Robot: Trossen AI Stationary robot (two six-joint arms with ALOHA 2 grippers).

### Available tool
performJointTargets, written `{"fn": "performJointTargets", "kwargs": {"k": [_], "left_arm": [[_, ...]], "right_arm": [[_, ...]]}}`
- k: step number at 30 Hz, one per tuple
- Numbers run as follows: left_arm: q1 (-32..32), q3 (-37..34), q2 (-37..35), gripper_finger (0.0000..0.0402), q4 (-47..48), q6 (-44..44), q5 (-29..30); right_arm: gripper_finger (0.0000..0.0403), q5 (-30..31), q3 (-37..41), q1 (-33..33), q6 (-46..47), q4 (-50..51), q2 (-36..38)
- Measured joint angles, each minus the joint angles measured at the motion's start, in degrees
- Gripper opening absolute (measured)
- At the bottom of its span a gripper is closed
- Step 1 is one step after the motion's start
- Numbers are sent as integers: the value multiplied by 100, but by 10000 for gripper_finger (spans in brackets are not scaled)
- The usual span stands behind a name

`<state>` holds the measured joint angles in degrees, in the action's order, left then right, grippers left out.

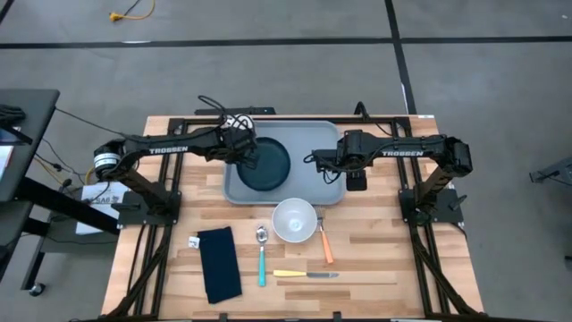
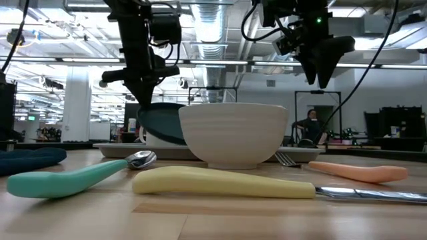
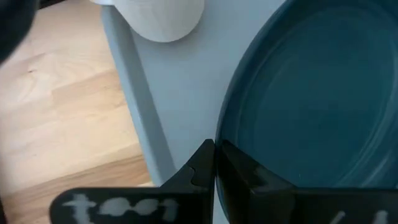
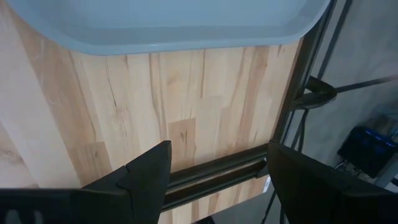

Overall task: Set up tray
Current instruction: Put the green plate on the gray serving tray at the bottom of the white mug

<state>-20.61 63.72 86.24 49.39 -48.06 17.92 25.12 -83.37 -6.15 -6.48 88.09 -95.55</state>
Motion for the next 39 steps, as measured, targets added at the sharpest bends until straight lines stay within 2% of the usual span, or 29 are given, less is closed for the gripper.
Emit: {"fn": "performJointTargets", "kwargs": {"k": [25, 31, 35, 39], "left_arm": [[-28, 0, 7, 44, -147, 187, -113], [-27, 2, 9, 46, 248, 732, -554], [12, 2, 11, 45, 799, 1439, -449], [71, 2, 11, 37, 786, 2069, -205]], "right_arm": [[254, -109, 0, 4, 3, -2, 0], [254, -120, 0, 4, 4, -2, 0], [254, -120, 0, 4, 4, -2, 0], [254, -120, 0, 4, 4, -2, 0]]}}
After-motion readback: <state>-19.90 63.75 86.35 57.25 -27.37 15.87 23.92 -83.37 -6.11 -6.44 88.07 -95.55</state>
